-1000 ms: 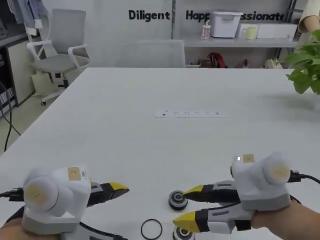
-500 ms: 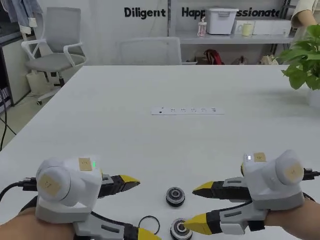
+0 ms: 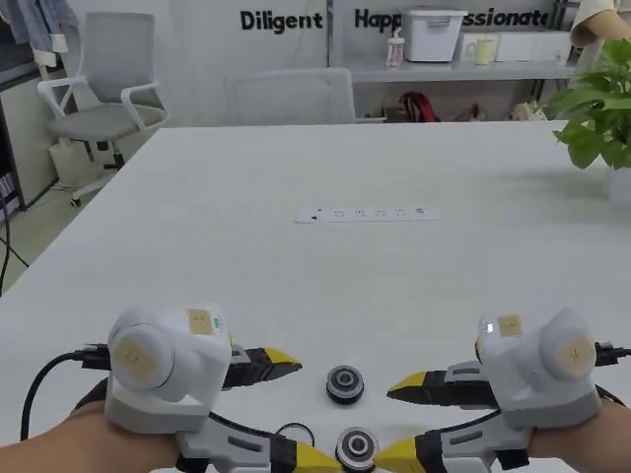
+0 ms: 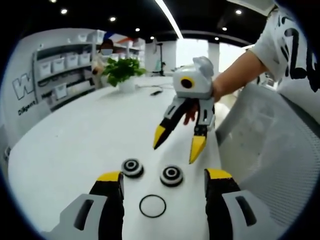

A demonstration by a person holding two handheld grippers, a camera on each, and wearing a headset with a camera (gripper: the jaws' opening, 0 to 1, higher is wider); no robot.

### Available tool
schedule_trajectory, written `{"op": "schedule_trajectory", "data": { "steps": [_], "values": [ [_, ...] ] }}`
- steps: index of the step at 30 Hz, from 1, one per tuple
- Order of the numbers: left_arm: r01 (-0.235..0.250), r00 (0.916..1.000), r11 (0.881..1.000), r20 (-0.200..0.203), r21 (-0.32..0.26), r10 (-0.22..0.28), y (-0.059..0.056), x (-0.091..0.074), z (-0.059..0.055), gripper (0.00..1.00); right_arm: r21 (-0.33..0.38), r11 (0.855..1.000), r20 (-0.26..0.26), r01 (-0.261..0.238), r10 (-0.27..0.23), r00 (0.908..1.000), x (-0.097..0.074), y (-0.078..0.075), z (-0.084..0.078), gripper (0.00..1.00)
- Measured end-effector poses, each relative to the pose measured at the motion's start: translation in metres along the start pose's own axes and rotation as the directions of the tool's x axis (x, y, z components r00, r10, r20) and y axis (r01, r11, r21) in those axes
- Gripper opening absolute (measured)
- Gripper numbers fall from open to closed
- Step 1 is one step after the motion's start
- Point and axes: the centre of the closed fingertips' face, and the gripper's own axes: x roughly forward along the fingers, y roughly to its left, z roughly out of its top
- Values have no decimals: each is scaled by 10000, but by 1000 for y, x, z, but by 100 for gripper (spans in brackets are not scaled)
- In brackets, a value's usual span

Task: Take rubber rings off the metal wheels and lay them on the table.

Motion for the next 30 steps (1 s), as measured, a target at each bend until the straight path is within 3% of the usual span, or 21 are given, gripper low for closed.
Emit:
{"op": "schedule_trajectory", "data": {
  "steps": [20, 30],
  "values": [
    [538, 9968, 9985, -589, 55, -534, -12, 23, -11, 51, -181, 9993, -405, -338, 330, 9986, 14, 10, -15, 32],
    [471, 9955, 9988, -830, 114, -460, -11, 30, -18, 40, -105, 9995, -546, -297, 291, 9981, 18, 11, -20, 25]
  ]
}}
